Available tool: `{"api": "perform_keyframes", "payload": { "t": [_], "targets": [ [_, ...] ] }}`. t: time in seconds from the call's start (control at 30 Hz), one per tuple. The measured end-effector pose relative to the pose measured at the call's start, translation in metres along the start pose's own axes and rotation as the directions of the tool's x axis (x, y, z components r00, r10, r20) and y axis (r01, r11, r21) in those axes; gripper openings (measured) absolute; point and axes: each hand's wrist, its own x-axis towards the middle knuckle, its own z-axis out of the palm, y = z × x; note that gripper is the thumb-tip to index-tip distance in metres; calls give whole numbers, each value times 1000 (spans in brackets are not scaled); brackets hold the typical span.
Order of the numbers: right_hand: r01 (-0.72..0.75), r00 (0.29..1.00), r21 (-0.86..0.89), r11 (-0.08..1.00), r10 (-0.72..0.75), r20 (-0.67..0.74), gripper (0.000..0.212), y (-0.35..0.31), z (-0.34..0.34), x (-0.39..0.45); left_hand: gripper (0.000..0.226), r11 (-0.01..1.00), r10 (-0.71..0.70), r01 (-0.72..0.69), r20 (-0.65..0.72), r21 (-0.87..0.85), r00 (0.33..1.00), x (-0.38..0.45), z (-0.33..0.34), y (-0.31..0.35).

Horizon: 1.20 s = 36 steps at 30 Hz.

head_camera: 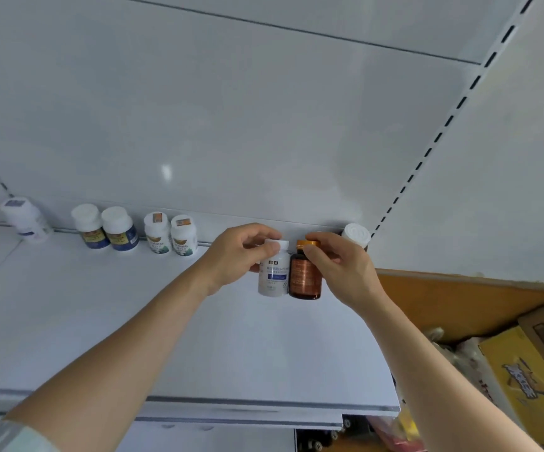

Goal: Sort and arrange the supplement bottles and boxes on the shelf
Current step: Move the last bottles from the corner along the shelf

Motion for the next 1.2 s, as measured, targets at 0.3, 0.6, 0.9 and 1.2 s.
{"api": "perform_keyframes", "payload": {
  "t": [0.3,0.6,0.9,1.2],
  "targets": [
    [120,979,55,991,-128,160,23,-15,23,5,18,998,-68,64,-209,-24,975,-47,-14,7],
    [228,916,101,968,-249,315,13,-45,69,-12,18,995,-101,99,-415,-27,904,-115,-41,2],
    [291,879,63,955,-292,376,19,-93,138,-43,17,996,-86,83,-509,-29,856,-182,-103,-5],
    [314,878,96,945,-327,350,17,-162,233,-86,18,996,-36,71,-519,49,854,-248,-208,-12]
  ]
}}
